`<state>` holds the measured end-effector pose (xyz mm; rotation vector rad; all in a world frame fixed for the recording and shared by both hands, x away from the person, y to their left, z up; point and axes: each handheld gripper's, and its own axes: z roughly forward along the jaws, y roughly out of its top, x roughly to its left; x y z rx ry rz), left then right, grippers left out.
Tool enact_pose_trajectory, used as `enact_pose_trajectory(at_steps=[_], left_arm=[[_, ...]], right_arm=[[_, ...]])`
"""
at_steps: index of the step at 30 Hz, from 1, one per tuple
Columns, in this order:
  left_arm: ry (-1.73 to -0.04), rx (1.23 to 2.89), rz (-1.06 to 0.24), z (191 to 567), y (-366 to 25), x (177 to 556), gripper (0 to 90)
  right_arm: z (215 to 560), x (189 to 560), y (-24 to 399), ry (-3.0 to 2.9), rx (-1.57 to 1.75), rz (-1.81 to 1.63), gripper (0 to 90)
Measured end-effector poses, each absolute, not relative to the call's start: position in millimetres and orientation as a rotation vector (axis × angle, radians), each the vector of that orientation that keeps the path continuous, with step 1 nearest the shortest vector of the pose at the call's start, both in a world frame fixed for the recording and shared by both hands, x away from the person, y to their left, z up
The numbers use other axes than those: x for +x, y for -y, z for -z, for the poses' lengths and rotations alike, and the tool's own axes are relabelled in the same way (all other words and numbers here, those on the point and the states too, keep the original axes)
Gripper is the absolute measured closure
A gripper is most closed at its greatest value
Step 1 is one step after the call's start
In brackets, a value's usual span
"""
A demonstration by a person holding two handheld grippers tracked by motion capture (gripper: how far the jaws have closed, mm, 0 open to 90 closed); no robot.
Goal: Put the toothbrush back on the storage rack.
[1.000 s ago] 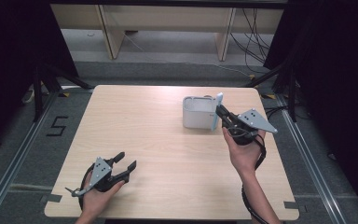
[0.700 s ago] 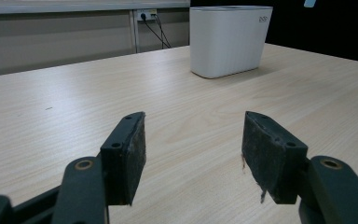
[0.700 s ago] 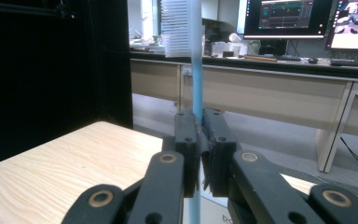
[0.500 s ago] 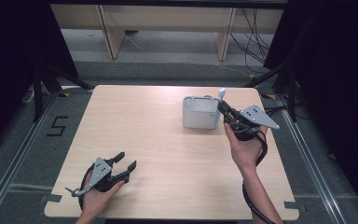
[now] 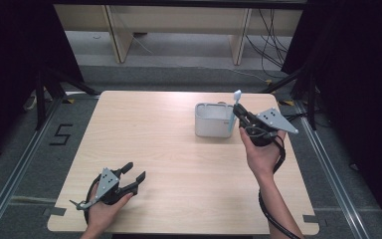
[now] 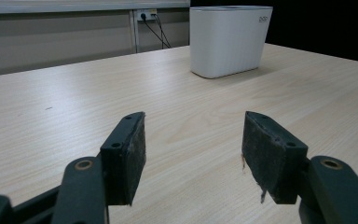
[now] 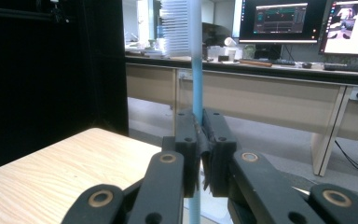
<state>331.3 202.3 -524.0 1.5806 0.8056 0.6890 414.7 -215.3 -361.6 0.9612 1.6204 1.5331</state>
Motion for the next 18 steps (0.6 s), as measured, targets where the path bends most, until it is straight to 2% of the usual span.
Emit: enact_pose_trajectory(at_steps=[18], left_arm=[[-0.83, 1.597, -0.685, 523, -203, 329, 39.2]], right_arm=[[356, 425, 218, -1.599, 0.987, -1.531, 86.0]])
